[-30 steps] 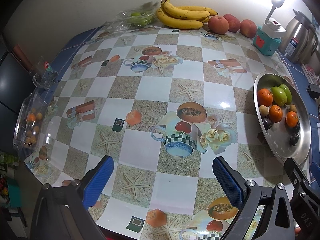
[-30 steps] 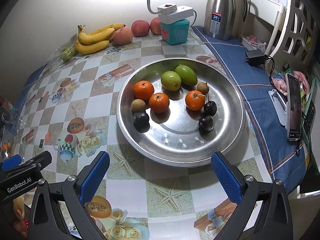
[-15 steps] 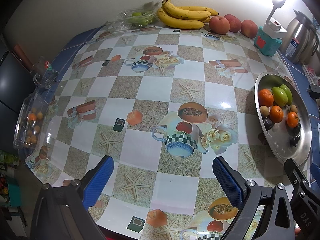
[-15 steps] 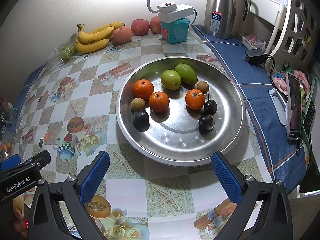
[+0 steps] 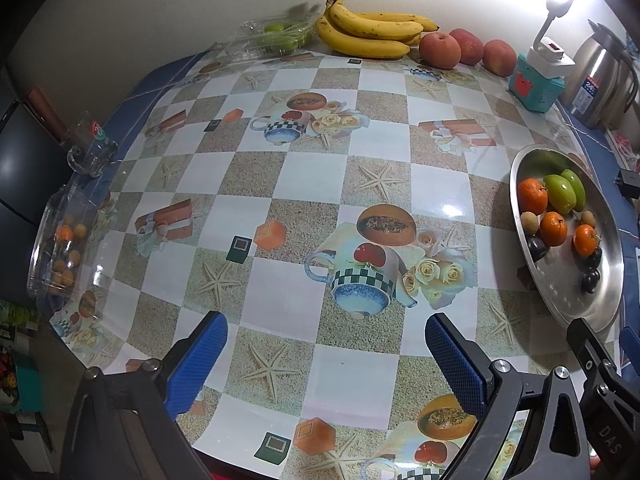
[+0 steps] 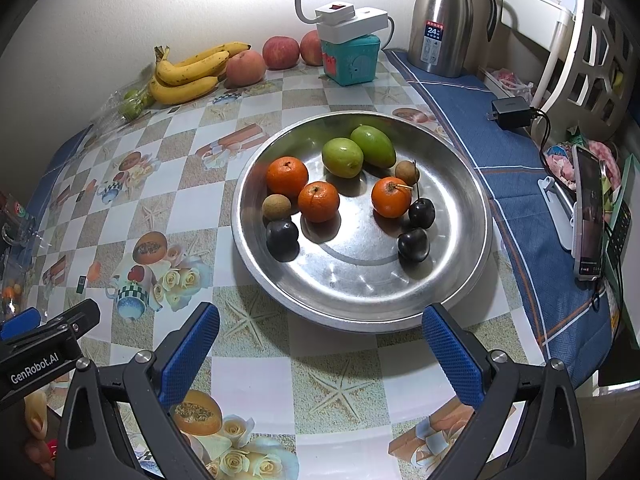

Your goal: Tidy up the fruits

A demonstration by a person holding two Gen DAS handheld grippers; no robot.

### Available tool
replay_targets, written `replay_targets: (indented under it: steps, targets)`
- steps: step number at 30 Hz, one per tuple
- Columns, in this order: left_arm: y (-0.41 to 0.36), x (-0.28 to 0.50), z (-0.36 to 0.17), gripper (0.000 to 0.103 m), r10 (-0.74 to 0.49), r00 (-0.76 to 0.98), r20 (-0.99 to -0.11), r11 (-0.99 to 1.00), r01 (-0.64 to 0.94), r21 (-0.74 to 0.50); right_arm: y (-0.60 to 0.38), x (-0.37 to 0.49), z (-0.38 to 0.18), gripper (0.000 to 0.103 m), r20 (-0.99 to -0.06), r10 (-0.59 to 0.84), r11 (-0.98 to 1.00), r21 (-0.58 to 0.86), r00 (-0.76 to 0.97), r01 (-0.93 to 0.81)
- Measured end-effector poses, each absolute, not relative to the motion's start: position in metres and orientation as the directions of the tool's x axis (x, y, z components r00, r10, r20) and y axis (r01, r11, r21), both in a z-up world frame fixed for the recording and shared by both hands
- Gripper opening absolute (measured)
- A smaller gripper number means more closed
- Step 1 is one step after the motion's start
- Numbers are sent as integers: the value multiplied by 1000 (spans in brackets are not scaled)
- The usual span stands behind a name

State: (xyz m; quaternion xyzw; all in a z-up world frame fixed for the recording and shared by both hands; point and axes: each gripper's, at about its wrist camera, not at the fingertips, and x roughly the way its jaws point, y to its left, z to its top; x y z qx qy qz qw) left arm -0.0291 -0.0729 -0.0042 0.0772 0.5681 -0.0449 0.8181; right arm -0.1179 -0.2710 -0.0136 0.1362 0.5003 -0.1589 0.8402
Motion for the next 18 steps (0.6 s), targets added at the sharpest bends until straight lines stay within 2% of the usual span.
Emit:
replay_targets:
  steps: [18]
  targets:
    - [-74, -31, -2, 101, 12, 356, -935, 984, 160, 74, -271, -117, -13, 101, -884, -131, 912, 70, 448, 404]
